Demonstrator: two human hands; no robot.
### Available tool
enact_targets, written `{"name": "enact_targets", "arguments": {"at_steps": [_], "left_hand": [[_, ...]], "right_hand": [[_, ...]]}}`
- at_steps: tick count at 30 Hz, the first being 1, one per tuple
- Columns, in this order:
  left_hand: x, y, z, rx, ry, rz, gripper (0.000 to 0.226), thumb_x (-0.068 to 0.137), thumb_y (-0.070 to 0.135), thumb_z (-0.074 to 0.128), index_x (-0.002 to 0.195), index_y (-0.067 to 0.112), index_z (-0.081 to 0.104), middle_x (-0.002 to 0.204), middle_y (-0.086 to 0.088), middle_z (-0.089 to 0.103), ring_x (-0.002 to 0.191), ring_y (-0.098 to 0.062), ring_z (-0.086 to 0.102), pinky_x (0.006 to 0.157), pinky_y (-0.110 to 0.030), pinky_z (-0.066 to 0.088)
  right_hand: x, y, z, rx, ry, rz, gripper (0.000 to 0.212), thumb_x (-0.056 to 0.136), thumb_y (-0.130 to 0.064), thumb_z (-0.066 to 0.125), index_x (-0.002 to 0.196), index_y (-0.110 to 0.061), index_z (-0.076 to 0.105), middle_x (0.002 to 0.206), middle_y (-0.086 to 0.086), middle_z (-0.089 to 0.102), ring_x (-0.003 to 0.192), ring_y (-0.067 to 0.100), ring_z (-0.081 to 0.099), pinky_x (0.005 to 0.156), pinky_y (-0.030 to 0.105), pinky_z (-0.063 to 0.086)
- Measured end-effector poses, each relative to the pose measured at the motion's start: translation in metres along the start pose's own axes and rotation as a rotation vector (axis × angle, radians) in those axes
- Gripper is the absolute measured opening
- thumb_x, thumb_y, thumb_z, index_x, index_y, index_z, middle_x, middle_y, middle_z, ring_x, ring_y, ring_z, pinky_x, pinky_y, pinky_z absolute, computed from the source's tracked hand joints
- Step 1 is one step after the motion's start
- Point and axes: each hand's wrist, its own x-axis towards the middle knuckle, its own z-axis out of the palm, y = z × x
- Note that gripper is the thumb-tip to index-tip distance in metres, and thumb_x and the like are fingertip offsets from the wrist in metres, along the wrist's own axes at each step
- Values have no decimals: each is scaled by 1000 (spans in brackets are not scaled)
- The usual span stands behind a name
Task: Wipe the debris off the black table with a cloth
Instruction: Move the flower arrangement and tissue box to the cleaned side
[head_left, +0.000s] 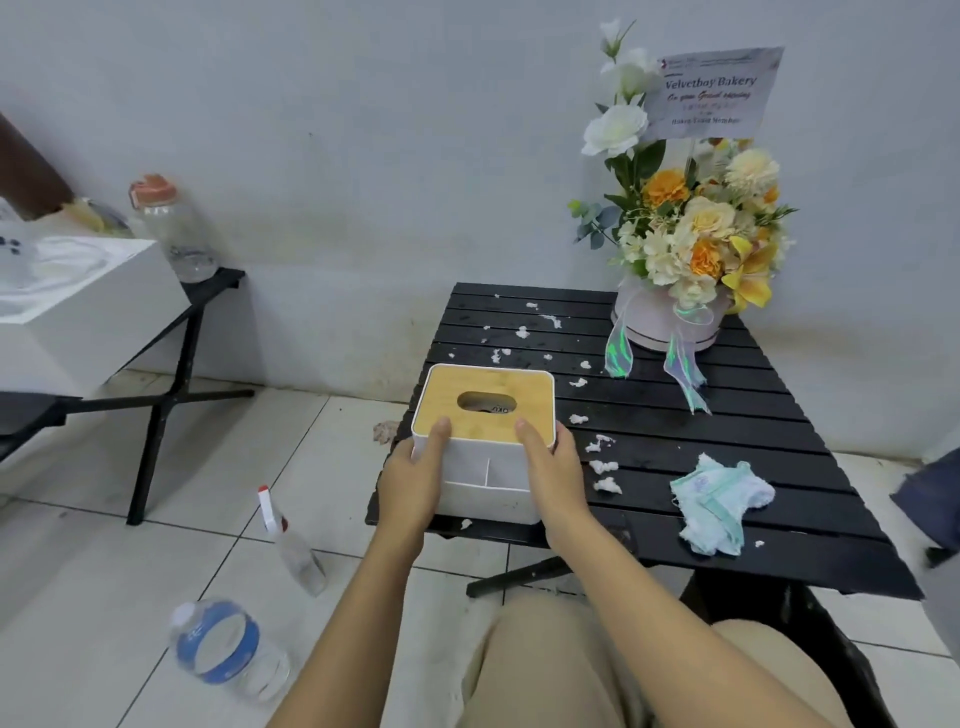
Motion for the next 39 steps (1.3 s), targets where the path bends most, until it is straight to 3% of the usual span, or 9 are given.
{"name": "enact_targets", "arguments": {"at_steps": [1, 7, 13, 17, 23, 27, 33, 36, 39], "left_hand": [[-4, 1, 2, -17, 1, -7, 48, 85, 65, 52, 103, 21, 59, 100, 1, 62, 86, -16, 59, 65, -36, 54], [-5, 27, 19, -45, 28, 193, 41, 88, 58, 53, 91, 19, 62, 92, 1, 64, 85, -12, 60, 65, -29, 44], [-9, 89, 88, 3, -159, 351, 40, 89, 54, 55, 84, 15, 61, 79, 5, 57, 69, -10, 51, 56, -26, 34], [-5, 111, 170, 113, -324, 346, 47, 86, 54, 59, 69, 14, 44, 70, 1, 46, 63, -18, 44, 54, -29, 30], [-7, 116, 289, 106, -456, 268, 43, 88, 42, 58, 56, 20, 40, 61, 3, 43, 56, -16, 42, 50, -29, 27], [10, 97, 334, 109, -468, 169, 32, 84, 47, 60, 79, 16, 57, 90, -5, 63, 78, -23, 60, 63, -28, 43], [26, 83, 350, 57, -491, 93, 62, 77, 64, 58, 107, 10, 55, 109, -8, 61, 94, -25, 59, 67, -31, 41], [23, 83, 336, 81, -523, 94, 59, 83, 66, 54, 100, 9, 58, 101, -7, 63, 80, -16, 53, 61, -27, 36], [3, 67, 306, 163, -381, 213, 46, 89, 60, 51, 87, 15, 56, 82, 5, 54, 69, -7, 47, 58, -23, 32]], "right_hand": [[-1, 1, 0, 18, 0, 8, 51, 89, -45, 62, 135, -26, 50, 122, -6, 62, 109, 13, 58, 96, 36, 47], [5, -26, -18, 118, 2, -83, 26, 97, -29, 56, 122, -26, 59, 107, -12, 66, 98, 6, 60, 73, 18, 44], [44, -76, -96, 108, 126, -204, 31, 93, -31, 61, 123, -23, 56, 109, -8, 66, 98, 8, 61, 77, 22, 46], [82, -86, -179, 54, 256, -203, 33, 91, -33, 61, 120, -23, 52, 106, -3, 64, 95, 17, 63, 76, 31, 51], [144, -79, -279, -5, 355, -203, 23, 85, -32, 62, 105, -20, 65, 99, 2, 67, 83, 17, 63, 70, 29, 48], [178, -52, -307, -24, 365, -137, 25, 87, -33, 62, 107, -20, 66, 102, 3, 69, 81, 15, 63, 66, 27, 48], [208, -42, -308, -95, 358, -143, 42, 92, -48, 56, 117, -14, 62, 110, 8, 66, 94, 19, 61, 77, 32, 47], [192, -42, -308, -111, 356, -126, 67, 92, -60, 50, 143, -18, 41, 138, 0, 50, 119, 14, 51, 96, 30, 42], [143, -22, -306, -185, 446, -176, 69, 94, -49, 55, 148, -19, 27, 149, 0, 37, 131, 15, 41, 106, 32, 36]]}}
